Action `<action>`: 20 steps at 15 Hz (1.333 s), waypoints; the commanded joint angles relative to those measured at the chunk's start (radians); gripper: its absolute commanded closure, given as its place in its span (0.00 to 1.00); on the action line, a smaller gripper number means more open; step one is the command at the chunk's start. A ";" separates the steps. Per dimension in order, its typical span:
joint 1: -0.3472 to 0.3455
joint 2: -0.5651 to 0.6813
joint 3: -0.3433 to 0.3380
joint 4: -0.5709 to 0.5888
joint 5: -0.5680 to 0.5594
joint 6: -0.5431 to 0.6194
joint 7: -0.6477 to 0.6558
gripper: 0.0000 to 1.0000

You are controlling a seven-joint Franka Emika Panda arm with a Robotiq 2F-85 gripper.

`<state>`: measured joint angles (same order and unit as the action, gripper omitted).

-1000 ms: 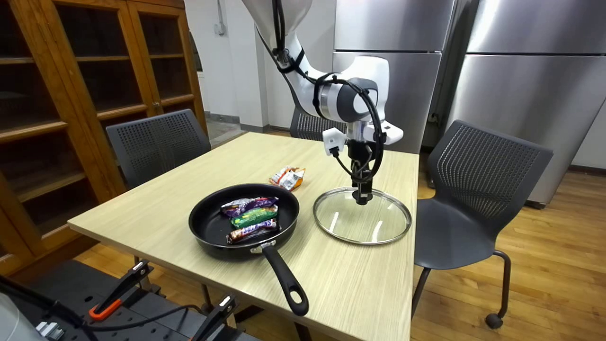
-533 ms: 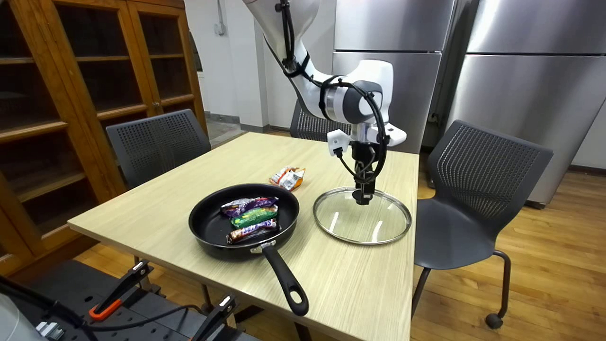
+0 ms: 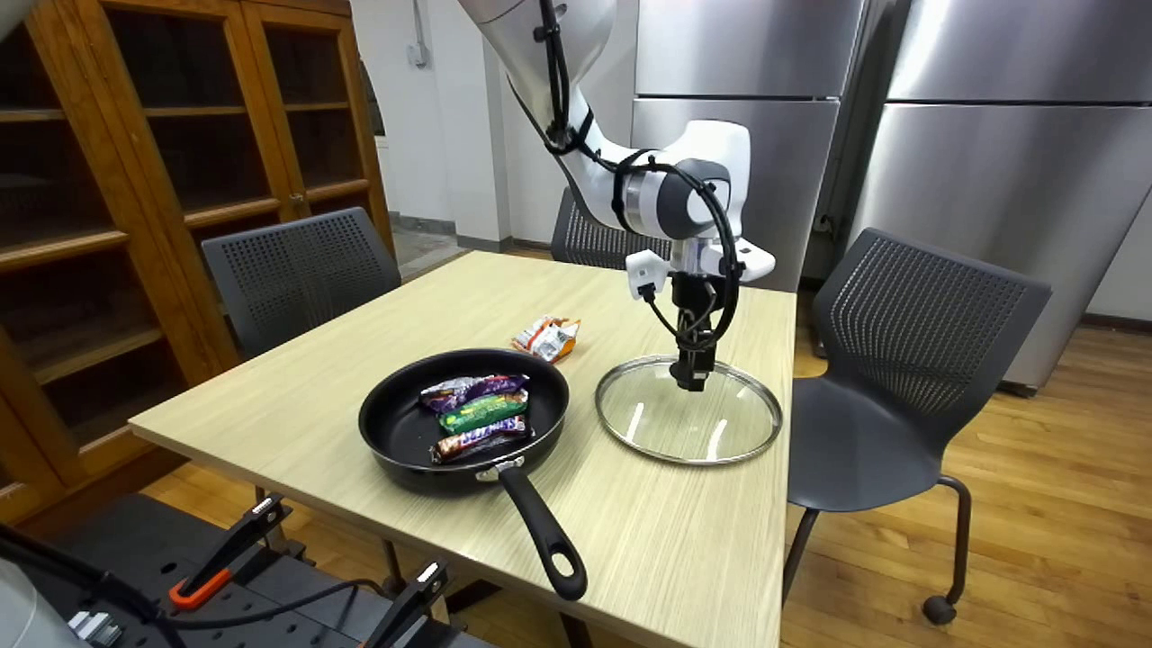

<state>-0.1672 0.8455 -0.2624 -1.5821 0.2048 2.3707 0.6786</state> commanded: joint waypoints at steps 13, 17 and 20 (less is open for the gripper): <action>0.001 -0.099 0.007 -0.078 0.000 -0.011 -0.025 0.61; 0.009 -0.158 0.002 -0.127 -0.003 0.001 -0.026 0.61; 0.019 -0.212 -0.004 -0.174 -0.013 0.013 -0.023 0.61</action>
<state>-0.1610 0.7508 -0.2615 -1.6586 0.2030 2.3724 0.6742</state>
